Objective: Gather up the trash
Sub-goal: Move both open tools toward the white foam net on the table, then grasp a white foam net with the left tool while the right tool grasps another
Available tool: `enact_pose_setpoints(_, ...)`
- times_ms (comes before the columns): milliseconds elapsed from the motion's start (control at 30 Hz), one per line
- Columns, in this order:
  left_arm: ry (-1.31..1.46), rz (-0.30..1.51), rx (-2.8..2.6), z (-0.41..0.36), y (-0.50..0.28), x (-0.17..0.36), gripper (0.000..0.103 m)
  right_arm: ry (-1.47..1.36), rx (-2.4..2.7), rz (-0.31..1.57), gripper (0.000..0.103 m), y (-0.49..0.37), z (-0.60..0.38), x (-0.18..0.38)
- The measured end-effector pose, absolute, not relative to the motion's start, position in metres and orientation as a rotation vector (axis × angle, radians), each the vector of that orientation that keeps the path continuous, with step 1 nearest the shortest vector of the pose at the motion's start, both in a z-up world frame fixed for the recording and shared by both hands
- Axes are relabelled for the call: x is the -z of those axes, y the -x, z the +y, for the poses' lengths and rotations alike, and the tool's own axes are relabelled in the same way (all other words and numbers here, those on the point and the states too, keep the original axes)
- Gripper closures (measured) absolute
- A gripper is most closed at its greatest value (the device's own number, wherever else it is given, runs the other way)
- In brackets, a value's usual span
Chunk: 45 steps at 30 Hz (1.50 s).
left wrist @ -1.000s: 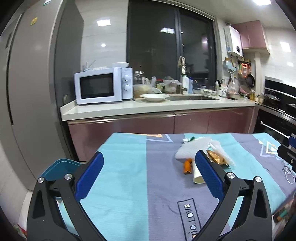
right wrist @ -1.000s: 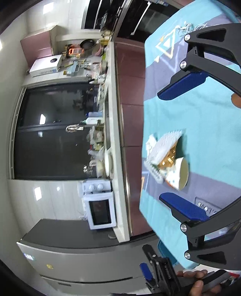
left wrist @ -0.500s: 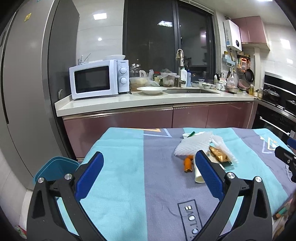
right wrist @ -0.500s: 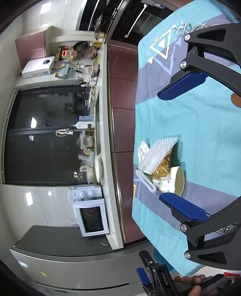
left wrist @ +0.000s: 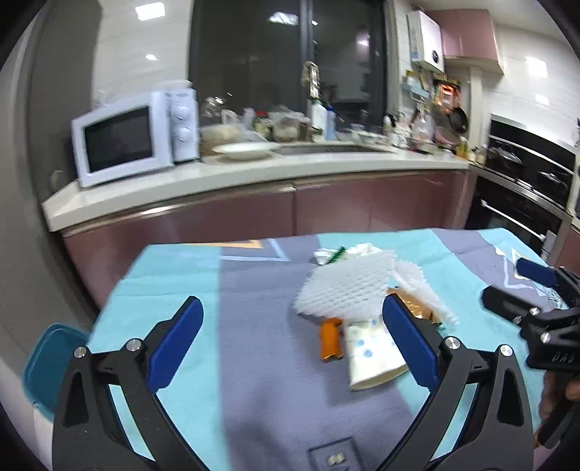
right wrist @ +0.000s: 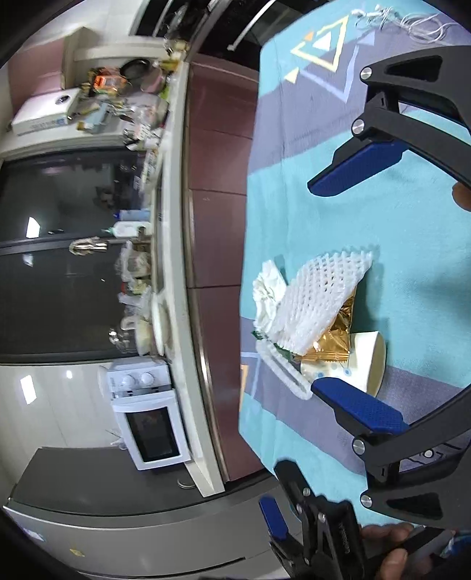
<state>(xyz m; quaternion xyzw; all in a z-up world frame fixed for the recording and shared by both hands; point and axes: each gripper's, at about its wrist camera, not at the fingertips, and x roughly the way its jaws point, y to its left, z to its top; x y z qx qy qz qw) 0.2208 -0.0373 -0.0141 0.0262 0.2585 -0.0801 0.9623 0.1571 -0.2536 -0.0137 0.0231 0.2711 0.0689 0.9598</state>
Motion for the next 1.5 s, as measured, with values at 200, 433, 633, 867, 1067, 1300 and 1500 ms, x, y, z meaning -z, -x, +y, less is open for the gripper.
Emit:
enact_pose_setpoints(200,-0.063,0.572,0.215,-0.067,-0.255,0.026,0.005,-0.041,-0.147,0.593,0.006,-0.171,-0.262,0.026)
enact_pose_setpoints(433,-0.115,0.633,0.225,-0.086,-0.28,0.049,0.005,-0.064,-0.154,0.604,0.006,-0.178,-0.273,0.034)
enact_pose_setpoints(633,-0.166,0.661,0.213,-0.096,-0.292,0.063,0.005,-0.076,-0.174,0.622,0.007,-0.191,-0.276,0.042)
enact_pose_setpoints(867,-0.154,0.648,0.18,-0.089,-0.299,0.066,0.022,-0.091,-0.179,0.627,0.007,-0.198,-0.28,0.046)
enact_pose_setpoints(1067,-0.116,0.674,0.184,-0.083,-0.309,0.07,0.046,-0.101,-0.191,0.636,0.006,-0.201,-0.28,0.051)
enact_pose_setpoints(1300,-0.086,0.672,0.179,-0.076,-0.313,0.069,0.062,-0.106,-0.198,0.643,0.006,-0.205,-0.279,0.053)
enact_pose_setpoints(1500,-0.12,0.623,0.164,-0.075,-0.311,0.06,0.041,-0.113,-0.205,0.644,0.007,-0.206,-0.278,0.055)
